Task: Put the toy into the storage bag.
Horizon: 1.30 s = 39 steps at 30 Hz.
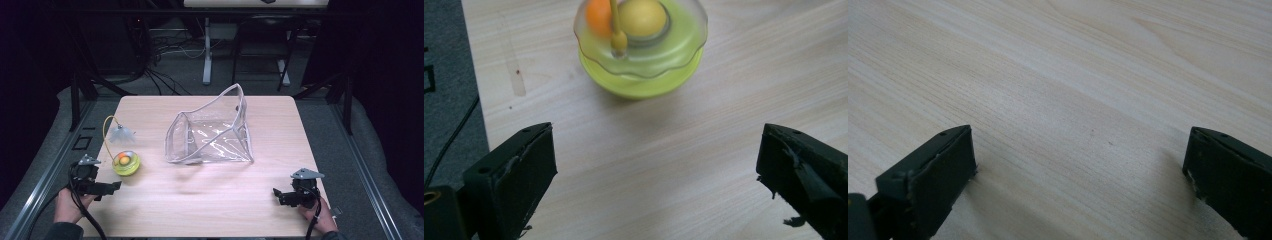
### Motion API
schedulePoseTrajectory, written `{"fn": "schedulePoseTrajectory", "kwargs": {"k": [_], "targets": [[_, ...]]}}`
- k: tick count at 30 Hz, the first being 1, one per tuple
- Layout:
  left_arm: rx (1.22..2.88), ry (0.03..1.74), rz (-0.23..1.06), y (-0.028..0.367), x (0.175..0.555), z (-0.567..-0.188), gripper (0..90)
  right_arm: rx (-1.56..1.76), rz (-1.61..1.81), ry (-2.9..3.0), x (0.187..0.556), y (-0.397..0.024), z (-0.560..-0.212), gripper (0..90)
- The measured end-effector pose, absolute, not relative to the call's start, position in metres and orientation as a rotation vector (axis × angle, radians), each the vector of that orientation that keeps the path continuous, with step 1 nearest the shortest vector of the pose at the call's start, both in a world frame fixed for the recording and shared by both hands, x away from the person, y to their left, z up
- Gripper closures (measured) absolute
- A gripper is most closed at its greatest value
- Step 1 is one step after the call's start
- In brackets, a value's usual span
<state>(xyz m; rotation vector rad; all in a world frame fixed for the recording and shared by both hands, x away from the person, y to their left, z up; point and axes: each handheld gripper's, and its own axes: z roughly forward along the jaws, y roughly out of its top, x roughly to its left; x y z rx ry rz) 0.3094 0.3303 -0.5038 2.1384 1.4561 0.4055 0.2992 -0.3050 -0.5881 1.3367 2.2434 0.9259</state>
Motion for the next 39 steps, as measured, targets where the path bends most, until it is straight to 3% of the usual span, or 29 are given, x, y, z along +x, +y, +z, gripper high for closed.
{"fn": "schedulePoseTrajectory", "kwargs": {"k": [26, 39], "targets": [[2.213, 1.463, 0.352, 0.33, 0.372, -0.453, 0.7, 1.323, 0.929, 2.252, 0.3, -0.306, -0.588, 0.0], [2.315, 1.443, 0.372, 0.322, 0.391, -0.433, 30.8, 1.322, 0.929, 2.253, 0.3, -0.306, -0.588, 0.0]]}}
